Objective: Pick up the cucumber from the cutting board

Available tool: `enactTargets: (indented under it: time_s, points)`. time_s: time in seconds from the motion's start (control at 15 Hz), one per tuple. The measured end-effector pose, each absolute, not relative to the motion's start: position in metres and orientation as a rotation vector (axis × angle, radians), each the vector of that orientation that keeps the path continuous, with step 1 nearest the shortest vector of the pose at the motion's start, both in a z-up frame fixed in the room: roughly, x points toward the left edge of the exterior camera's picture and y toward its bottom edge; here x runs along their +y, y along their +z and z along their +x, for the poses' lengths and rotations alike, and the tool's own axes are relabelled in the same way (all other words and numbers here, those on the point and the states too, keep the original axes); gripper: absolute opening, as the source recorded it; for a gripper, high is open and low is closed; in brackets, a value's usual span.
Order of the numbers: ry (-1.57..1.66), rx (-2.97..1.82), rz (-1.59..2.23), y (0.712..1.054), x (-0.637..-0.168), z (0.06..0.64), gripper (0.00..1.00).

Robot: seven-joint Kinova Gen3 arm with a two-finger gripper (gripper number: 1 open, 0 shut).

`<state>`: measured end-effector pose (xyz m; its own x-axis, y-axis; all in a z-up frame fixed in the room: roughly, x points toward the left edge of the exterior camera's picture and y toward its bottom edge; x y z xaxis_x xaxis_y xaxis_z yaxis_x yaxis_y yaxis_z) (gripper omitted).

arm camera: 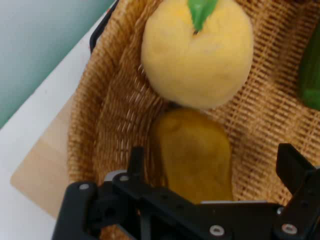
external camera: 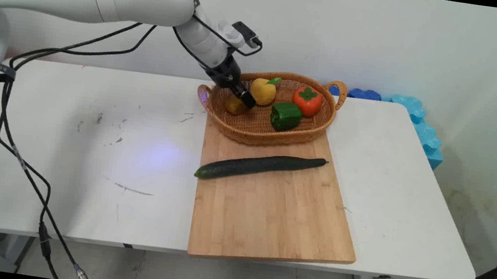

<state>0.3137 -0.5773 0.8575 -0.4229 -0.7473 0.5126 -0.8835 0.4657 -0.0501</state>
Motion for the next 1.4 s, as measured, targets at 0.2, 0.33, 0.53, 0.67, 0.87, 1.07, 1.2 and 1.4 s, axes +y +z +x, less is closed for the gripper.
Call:
enactTargets:
  time_s: [0.2, 0.33, 0.53, 0.67, 0.87, 1.07, 1.2, 1.4]
  points:
    - [0.444, -2.280, 1.346, 0.864, -0.579, 0.307, 1.00]
    - [0.452, -2.263, 1.324, 0.878, -0.578, 0.301, 1.00]
    - [0.462, -2.236, 1.283, 0.909, -0.570, 0.292, 1.00]
    - [0.462, -2.219, 1.251, 0.934, -0.560, 0.287, 1.00]
    - [0.452, -2.204, 1.211, 0.964, -0.543, 0.281, 1.00]
    - [0.419, -2.199, 1.162, 0.991, -0.516, 0.274, 1.00]
    - [0.389, -2.205, 1.137, 1.001, -0.496, 0.270, 1.00]
    - [0.340, -2.230, 1.107, 1.003, -0.465, 0.264, 1.00]
